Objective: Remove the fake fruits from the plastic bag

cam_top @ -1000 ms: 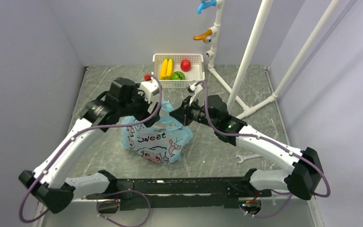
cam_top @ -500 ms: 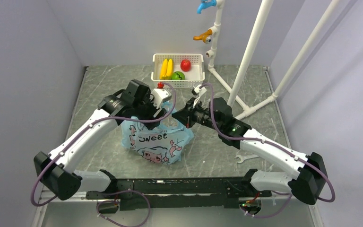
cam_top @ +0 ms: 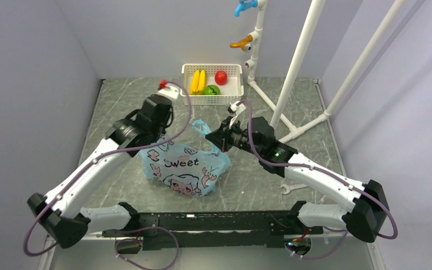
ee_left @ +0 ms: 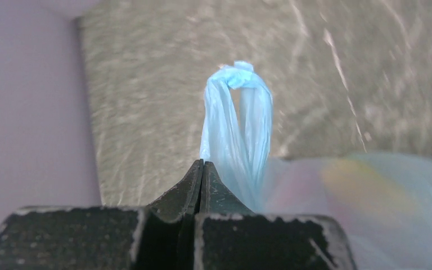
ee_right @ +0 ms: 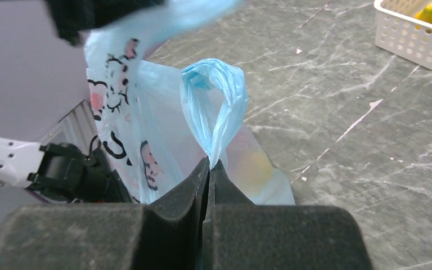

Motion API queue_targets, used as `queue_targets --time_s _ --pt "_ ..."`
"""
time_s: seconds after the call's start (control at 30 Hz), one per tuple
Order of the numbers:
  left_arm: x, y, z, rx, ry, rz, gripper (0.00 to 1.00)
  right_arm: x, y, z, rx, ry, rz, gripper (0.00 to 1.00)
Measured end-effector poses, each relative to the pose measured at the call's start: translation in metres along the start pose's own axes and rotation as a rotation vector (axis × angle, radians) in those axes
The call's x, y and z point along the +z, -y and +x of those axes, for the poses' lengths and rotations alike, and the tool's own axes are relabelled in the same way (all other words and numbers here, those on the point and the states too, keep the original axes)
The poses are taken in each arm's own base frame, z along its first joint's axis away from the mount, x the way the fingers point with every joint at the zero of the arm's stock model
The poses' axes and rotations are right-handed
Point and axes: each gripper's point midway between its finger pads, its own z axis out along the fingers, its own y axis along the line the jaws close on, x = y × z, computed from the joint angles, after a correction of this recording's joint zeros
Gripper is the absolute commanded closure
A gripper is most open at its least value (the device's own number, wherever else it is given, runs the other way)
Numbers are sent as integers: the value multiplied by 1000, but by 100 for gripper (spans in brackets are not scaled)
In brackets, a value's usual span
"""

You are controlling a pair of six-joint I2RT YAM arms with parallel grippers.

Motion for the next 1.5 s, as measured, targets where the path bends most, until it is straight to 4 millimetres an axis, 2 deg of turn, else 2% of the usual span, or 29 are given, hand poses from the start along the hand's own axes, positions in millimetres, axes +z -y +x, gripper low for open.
queue_targets --time_s 0.2,0.33,0.43,0.67,0.73,0.8,0.87,0.9,1.0,1.13,1.17,1.2,1.27,1.4,1.43,1.5 --pt "-55 -80 -26 -318 221 -345 100 31 27 -5 -9 -17 131 100" --pt "-85 -116 -34 -491 337 -490 100 50 48 -26 -22 22 254 100" --pt "-95 -134 -44 -580 405 -551 100 64 59 -55 -48 83 331 100" --pt "-114 -174 -76 -690 547 -629 100 111 72 -152 -148 244 452 100" --pt "-121 -181 -87 -711 593 -620 100 114 76 -170 -181 277 473 100" --pt "-125 -182 -91 -734 624 -593 100 113 77 -174 -218 286 474 100" --pt "-122 -174 -84 -767 645 -530 100 112 78 -169 -263 292 454 100" --pt "-117 -166 -73 -783 633 -498 100 110 80 -156 -286 277 443 100" --pt "-96 -138 -32 -842 559 -399 100 103 91 -97 -324 182 414 100" --pt "-59 -86 53 -900 380 -269 100 77 96 6 -327 42 333 100" --pt "-55 -71 76 -917 337 -223 100 69 94 25 -324 15 313 100" --pt "-54 -62 88 -930 315 -190 97 61 90 38 -321 -3 299 100" --pt "-63 -48 103 -972 306 -104 75 50 76 48 -310 3 264 100" --pt "-87 -39 98 -1015 343 10 6 39 46 30 -268 92 179 100" --pt "-92 -39 97 -1013 340 24 1 36 41 22 -256 119 164 100" --pt "-102 -39 94 -1000 335 46 1 34 33 16 -234 147 139 100"
